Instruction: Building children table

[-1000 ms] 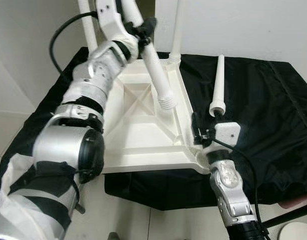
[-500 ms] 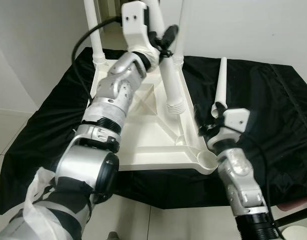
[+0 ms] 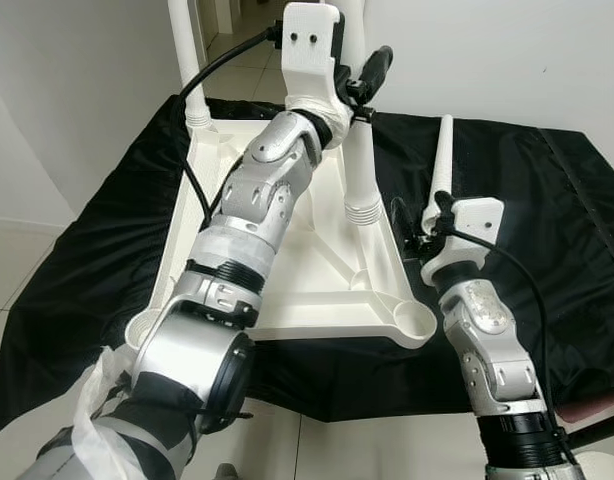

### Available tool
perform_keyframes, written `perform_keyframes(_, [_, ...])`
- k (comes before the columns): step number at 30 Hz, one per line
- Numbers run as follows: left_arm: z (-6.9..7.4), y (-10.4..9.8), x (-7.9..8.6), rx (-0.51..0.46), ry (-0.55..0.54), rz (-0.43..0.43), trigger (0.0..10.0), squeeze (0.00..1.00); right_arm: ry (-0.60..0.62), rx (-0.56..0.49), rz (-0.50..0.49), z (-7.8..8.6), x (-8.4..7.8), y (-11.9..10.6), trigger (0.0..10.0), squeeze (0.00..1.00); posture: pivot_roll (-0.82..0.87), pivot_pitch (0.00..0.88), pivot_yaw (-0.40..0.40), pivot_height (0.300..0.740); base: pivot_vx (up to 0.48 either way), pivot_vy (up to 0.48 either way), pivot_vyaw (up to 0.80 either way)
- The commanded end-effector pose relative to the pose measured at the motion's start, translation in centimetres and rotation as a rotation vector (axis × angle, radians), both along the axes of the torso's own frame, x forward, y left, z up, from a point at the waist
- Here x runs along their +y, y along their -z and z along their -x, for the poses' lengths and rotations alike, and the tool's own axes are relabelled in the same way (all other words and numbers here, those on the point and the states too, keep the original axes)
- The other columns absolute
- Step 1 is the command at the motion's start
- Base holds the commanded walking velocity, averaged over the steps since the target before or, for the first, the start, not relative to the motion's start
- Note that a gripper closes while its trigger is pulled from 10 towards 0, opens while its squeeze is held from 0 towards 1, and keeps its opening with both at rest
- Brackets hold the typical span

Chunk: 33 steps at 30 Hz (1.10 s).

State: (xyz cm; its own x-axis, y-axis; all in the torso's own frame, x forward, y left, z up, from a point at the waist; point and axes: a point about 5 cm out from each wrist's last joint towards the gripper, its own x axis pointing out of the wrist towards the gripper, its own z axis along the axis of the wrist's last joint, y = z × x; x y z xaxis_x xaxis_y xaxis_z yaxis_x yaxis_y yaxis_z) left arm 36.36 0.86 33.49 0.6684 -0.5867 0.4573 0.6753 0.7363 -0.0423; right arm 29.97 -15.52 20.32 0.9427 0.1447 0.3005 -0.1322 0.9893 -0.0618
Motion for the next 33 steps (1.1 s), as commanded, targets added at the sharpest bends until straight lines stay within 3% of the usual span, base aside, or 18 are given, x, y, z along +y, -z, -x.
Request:
perform_keyframes(1, [0.8,-0.6,-0.5,-0.052,-0.005,-0.013,10.0,0.00,-0.044,0.007,0.028,-0.1,0.5,-0.4,10.0,0.00,-0.01,0.000,-0.003,0.740,0.000,0.000,0.00])
perform_keyframes(12, [2.4,-0.8,-2.4,-0.100,0.039,-0.044,10.0,0.00,-0.171,0.050,0.129,-0.5,2.3,-0.2,10.0,0.00,0.01,0.000,-0.003,0.740,0.000,0.000,0.00])
perform_keyframes(33, [3.3,-0.8,-3.5,-0.107,0.066,-0.059,10.0,0.00,-0.204,-0.023,0.175,-3.0,3.8,-2.6,10.0,0.00,0.03,0.000,-0.013,0.740,0.000,0.000,0.00])
